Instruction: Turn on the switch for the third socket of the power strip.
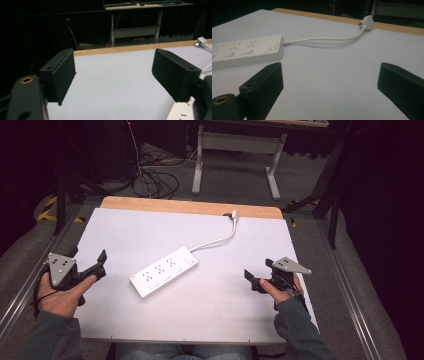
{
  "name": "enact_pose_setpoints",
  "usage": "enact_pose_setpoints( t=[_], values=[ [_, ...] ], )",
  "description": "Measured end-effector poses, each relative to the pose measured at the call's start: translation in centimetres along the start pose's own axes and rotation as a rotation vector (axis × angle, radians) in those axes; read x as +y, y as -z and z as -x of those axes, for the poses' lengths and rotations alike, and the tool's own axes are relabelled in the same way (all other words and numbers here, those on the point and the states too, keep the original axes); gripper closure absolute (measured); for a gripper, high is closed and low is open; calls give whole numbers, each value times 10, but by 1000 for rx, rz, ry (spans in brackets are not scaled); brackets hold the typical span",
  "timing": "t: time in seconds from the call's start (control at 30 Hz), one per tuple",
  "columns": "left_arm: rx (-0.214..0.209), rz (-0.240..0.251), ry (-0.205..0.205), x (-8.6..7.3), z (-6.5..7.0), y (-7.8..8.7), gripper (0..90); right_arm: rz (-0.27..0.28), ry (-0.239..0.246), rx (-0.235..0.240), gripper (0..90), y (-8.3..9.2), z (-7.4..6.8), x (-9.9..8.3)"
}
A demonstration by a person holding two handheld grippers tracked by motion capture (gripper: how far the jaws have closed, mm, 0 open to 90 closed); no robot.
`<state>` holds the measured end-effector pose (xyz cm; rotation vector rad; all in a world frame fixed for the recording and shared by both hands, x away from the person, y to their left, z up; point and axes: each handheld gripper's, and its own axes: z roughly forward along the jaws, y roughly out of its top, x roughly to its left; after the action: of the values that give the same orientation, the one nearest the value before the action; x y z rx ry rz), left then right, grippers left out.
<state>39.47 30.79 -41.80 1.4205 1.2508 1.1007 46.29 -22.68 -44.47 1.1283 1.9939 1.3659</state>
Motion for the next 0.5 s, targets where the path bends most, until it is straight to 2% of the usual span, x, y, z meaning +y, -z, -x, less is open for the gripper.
enact_pose_setpoints(
  t=[0.13, 0.23, 0.4, 0.5],
  values=[
    [-5, -28, 15, -1, -2, -1, 276, -2, 4, -2, 70, 0, 0, 0],
    [-3, -31, 20, -1, -2, -1, 331, -2, 5, -1, 71, 1, 0, 0],
    [-14, -60, 35, 1, -6, 1, 560, -1, 4, 2, 71, 1, 0, 0],
    [-21, -51, 47, 1, -7, 1, 657, 0, 4, 3, 72, 1, 0, 0]
  ],
)
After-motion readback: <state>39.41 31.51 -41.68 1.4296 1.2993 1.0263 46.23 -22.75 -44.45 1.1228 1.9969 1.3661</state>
